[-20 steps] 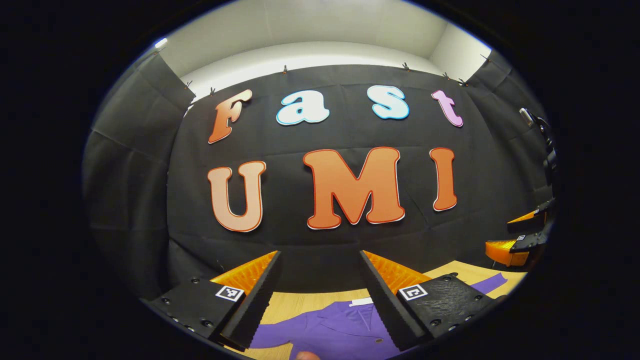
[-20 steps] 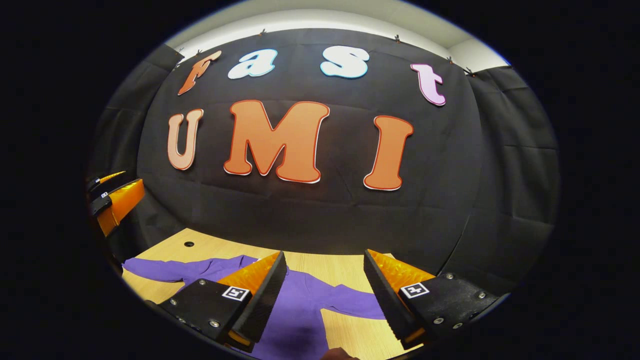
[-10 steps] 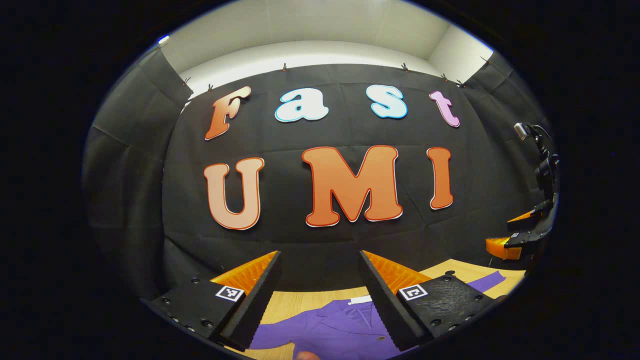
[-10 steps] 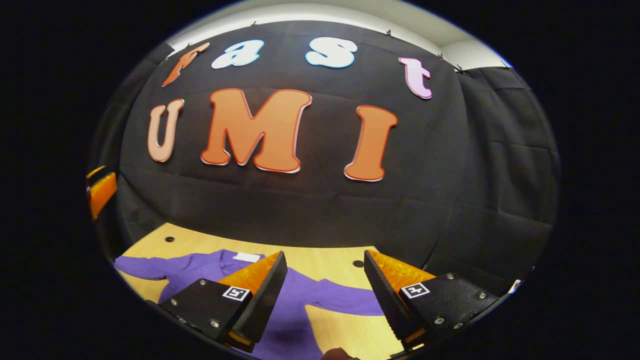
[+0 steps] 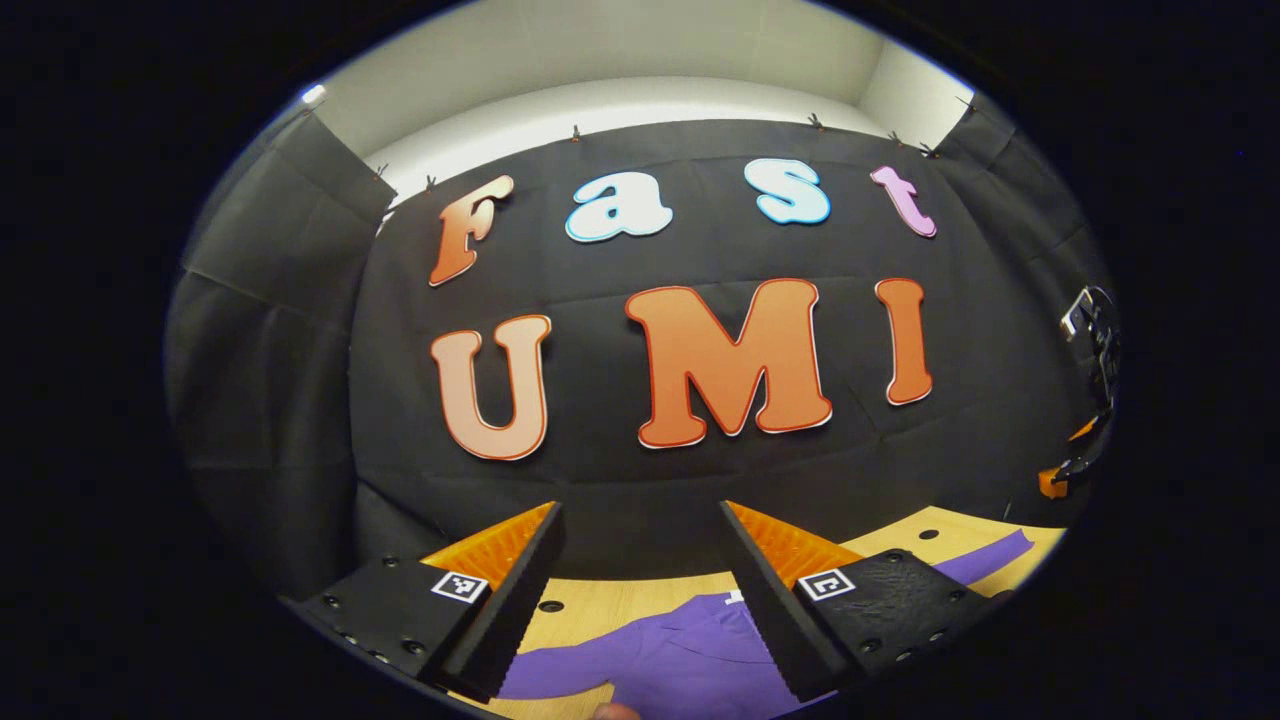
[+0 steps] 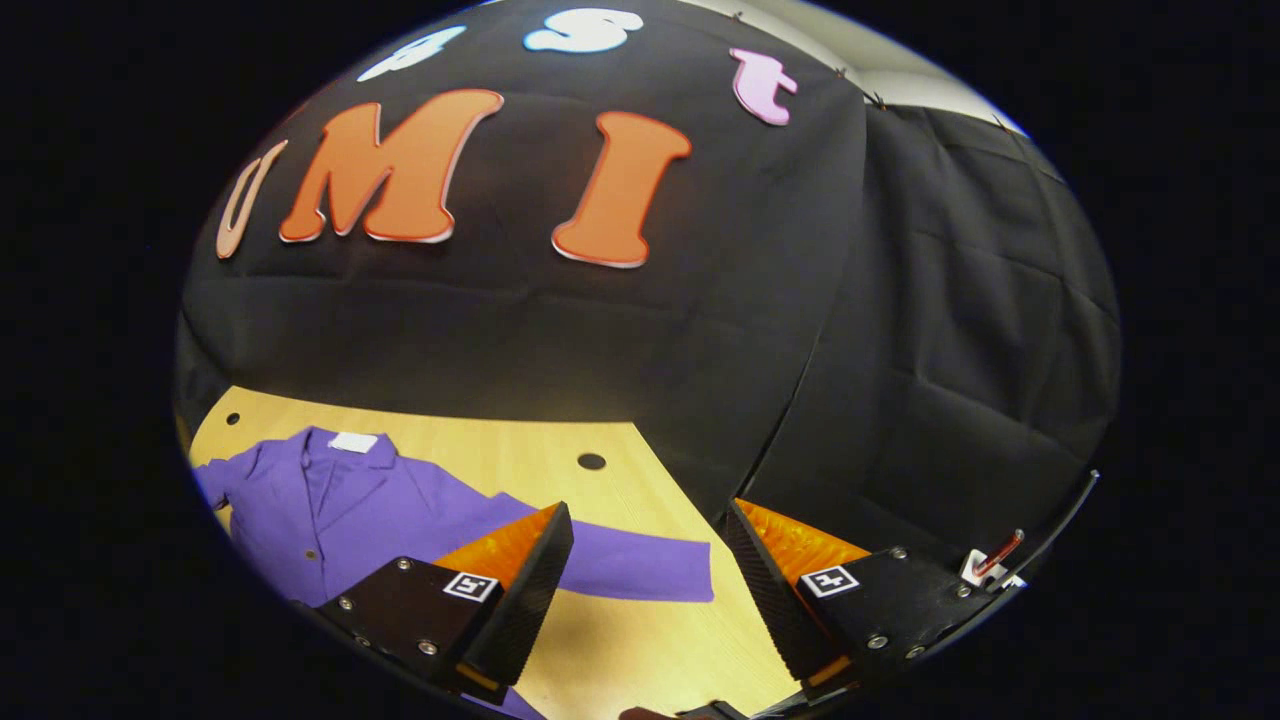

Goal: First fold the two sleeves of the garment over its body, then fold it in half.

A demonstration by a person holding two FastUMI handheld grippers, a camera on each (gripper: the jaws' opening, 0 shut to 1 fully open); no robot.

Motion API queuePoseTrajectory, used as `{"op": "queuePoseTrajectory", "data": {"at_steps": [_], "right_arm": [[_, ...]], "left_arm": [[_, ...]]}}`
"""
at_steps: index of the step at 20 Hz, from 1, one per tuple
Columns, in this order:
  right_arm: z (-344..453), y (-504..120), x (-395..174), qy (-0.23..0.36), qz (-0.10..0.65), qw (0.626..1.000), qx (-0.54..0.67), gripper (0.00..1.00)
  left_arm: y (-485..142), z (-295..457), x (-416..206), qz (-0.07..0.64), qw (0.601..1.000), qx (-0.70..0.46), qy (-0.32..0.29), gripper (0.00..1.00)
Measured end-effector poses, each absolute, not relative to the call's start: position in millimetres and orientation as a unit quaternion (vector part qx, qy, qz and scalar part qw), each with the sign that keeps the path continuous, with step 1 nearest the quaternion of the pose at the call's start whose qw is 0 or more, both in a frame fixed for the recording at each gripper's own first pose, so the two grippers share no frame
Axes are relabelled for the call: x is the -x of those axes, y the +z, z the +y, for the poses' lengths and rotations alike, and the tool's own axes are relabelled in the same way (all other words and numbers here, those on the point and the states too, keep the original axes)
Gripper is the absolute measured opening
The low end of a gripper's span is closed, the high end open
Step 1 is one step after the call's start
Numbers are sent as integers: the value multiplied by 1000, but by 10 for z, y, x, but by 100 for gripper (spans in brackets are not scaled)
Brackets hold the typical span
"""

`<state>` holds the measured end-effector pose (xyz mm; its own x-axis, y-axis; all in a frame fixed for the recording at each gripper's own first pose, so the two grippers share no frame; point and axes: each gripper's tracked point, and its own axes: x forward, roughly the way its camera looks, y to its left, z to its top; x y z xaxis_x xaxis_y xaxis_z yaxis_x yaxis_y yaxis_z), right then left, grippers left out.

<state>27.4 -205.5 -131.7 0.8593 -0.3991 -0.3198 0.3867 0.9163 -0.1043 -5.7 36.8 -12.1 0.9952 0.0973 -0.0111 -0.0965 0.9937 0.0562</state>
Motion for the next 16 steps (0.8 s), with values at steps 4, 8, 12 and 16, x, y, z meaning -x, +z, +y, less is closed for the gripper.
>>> {"op": "queuePoseTrajectory", "data": {"at_steps": [4,8,12,16], "right_arm": [[-2557,-1852,-507,-208,237,949,-12,94],[-2859,-2295,-650,-199,303,929,-75,95],[-3028,-2725,-777,-180,367,908,-94,95],[-3043,-3090,-901,-151,427,880,-140,95]], "left_arm": [[-165,247,87,26,996,-39,80,98],[-168,88,121,36,993,-49,101,99],[-308,-79,181,63,991,-40,113,100],[-344,-228,220,75,989,-48,119,98]]}}
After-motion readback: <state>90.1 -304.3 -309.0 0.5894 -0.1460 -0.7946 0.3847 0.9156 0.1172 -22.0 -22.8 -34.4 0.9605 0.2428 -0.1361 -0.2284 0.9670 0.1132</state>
